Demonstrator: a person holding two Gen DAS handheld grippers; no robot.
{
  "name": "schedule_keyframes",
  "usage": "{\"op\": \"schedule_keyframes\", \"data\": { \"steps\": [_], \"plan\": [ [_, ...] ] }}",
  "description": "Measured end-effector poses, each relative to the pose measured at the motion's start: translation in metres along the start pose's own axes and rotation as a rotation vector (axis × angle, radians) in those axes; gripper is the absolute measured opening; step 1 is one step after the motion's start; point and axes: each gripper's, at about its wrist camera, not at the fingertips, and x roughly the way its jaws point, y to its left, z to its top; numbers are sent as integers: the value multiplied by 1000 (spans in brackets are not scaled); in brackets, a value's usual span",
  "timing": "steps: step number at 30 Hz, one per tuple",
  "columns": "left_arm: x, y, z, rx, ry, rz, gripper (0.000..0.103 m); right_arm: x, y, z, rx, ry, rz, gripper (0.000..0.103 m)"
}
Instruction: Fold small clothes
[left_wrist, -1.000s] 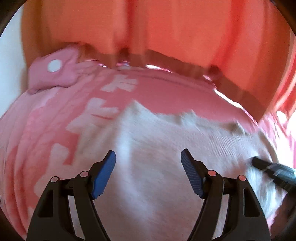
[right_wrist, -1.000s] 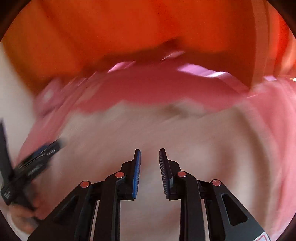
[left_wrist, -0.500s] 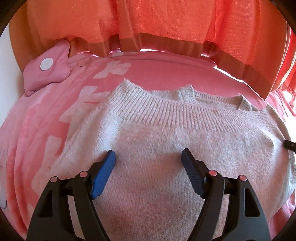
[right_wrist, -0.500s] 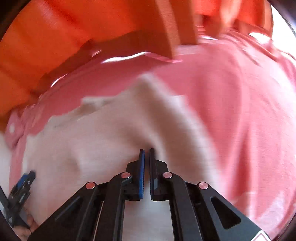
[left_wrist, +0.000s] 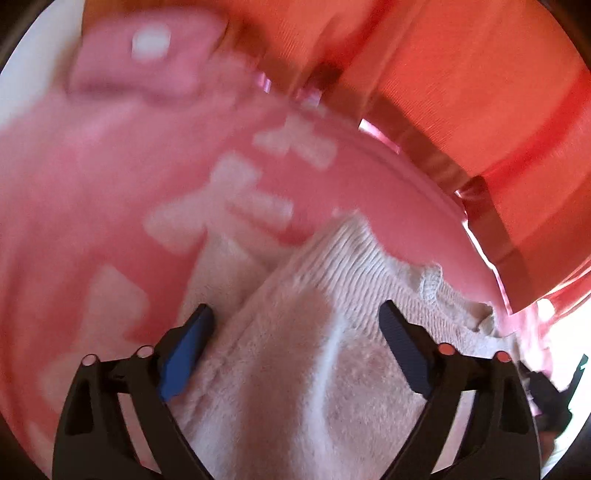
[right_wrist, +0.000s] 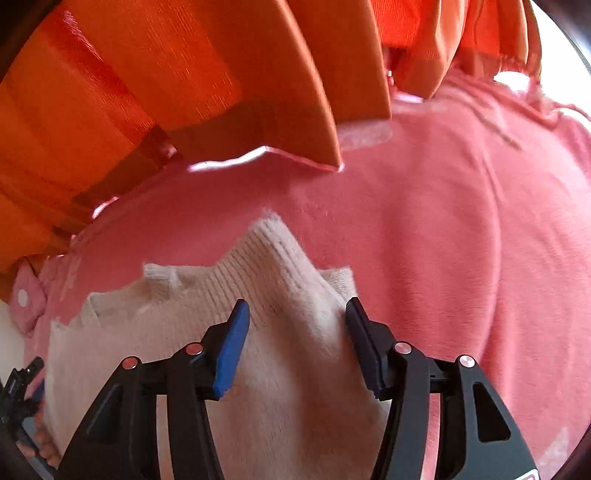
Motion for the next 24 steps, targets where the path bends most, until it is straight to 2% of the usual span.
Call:
{"op": "schedule_keyframes", "data": {
  "steps": [1, 2, 3, 4, 7, 8, 9, 10, 11, 13, 14, 16, 17, 19, 21, 22, 24],
  "plan": [
    [0, -4, -3, 23, -16, 22, 74, 0, 4, 0, -27, -12, -9, 39],
    [-1, -12, -5, 75, -36, 50, 51, -2, 7, 0, -38, -18, -2, 7],
    [-2, -22, -7, 151, -43, 56, 39, -10, 10, 2, -45, -35, 13, 6],
    [-7, -29, -8, 189, -58, 34, 11, -20, 12, 3, -43, -69, 35, 6],
    [-28, -32, -5, 174, -123, -34, 11, -69, 22, 9, -69, -227, 186, 5],
    [-38, -32, -2, 163, -158, -46, 11, -80, 22, 10, -67, -269, 241, 5],
    [-42, -30, 0, 156, -167, -45, 11, -81, 20, 10, -61, -277, 253, 5],
    [-43, -26, 2, 145, -171, -31, 11, -73, 20, 11, -56, -254, 227, 5],
    [-37, -21, 3, 140, -157, -8, 11, -49, 15, 11, -52, -181, 129, 5],
    [-14, -10, 1, 118, -87, 71, 11, -5, 7, 5, -64, -41, -46, 5],
    [-4, -4, -1, 96, -47, 87, 11, 9, 1, -1, -52, -3, -70, 5],
    [-7, -6, -1, 98, -59, 82, 11, -4, 1, 3, -48, -34, -45, 5],
    [-15, -12, 0, 118, -83, 75, 11, -21, 1, 6, -37, -86, -4, 5],
    [-16, -14, -1, 132, -92, 90, 11, -32, -1, 7, -27, -125, 30, 5],
    [-1, -12, -6, 142, -48, 128, 12, -2, -10, 3, -17, -23, -32, 6],
    [2, -12, -6, 152, -57, 135, 13, 12, -13, -1, -12, 28, -38, 6],
    [-2, -20, -8, 209, -77, 178, 15, 1, -8, 2, -34, -11, -72, 7]
  ]
}}
